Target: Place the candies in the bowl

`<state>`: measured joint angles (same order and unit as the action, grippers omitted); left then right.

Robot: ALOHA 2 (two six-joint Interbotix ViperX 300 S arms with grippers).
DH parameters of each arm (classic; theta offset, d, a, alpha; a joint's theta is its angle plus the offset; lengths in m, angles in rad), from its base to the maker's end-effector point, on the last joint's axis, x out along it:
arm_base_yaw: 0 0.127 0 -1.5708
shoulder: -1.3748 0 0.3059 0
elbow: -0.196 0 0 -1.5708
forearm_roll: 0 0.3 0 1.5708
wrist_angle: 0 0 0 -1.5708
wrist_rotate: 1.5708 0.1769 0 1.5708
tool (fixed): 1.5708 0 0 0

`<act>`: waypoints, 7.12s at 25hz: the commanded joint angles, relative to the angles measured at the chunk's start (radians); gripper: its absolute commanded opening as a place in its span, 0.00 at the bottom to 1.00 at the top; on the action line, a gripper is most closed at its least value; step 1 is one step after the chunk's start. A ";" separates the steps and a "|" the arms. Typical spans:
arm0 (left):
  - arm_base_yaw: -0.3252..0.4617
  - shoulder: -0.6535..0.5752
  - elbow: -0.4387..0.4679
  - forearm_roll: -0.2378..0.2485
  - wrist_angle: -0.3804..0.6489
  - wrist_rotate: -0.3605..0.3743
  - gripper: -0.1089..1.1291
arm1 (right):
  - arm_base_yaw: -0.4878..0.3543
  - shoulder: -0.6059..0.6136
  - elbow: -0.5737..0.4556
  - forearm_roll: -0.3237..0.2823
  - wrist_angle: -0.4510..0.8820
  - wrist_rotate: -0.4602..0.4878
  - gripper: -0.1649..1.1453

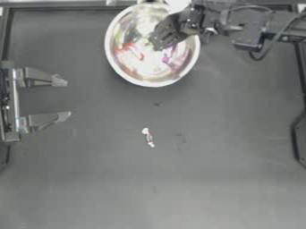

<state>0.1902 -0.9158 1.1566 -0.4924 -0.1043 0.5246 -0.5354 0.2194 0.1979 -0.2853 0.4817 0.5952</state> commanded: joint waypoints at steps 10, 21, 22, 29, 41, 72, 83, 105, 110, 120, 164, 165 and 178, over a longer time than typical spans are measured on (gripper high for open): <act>0.000 0.008 0.000 -0.008 -0.006 -0.002 0.88 | 0.018 -0.031 -0.025 -0.005 -0.025 -0.089 0.88; 0.000 0.008 0.006 -0.011 -0.002 0.002 0.88 | 0.112 -0.296 0.172 -0.008 -0.232 -0.127 0.87; 0.000 0.008 0.006 -0.011 0.000 0.002 0.88 | 0.120 -0.330 0.215 -0.011 -0.285 -0.127 0.87; 0.000 0.000 0.003 -0.003 0.028 0.011 0.88 | 0.164 -0.592 0.535 -0.048 -0.644 -0.127 0.87; 0.002 0.000 -0.041 -0.003 0.126 0.008 0.89 | 0.305 -0.927 0.781 -0.160 -0.617 -0.118 0.87; 0.051 0.551 -0.431 0.245 0.425 0.025 0.88 | 0.367 -1.085 0.899 -0.071 -0.583 -0.106 0.87; 0.026 0.753 -0.571 0.262 0.509 0.110 0.87 | 0.368 -1.085 0.905 -0.037 -0.583 -0.104 0.87; -0.032 0.974 -0.692 0.261 0.517 0.172 0.87 | 0.367 -1.085 0.916 0.000 -0.624 -0.104 0.87; -0.040 1.023 -0.721 0.259 0.534 0.196 0.87 | 0.367 -1.080 0.917 0.017 -0.641 -0.104 0.87; -0.057 1.091 -0.781 0.258 0.580 0.213 0.87 | 0.367 -1.075 0.925 0.025 -0.663 -0.104 0.87; -0.044 1.218 -0.881 0.264 0.692 0.235 0.70 | 0.367 -1.074 0.942 0.041 -0.713 -0.106 0.87; -0.044 1.218 -0.881 0.264 0.696 0.235 0.67 | 0.367 -1.074 0.942 0.043 -0.713 -0.106 0.87; -0.041 1.190 -0.902 0.259 0.706 0.229 0.36 | 0.367 -1.069 0.942 0.041 -0.713 -0.106 0.87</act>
<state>0.1473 0.3267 0.2807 -0.2316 0.5998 0.7041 -0.1703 -0.8560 1.1505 -0.2454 -0.2255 0.4909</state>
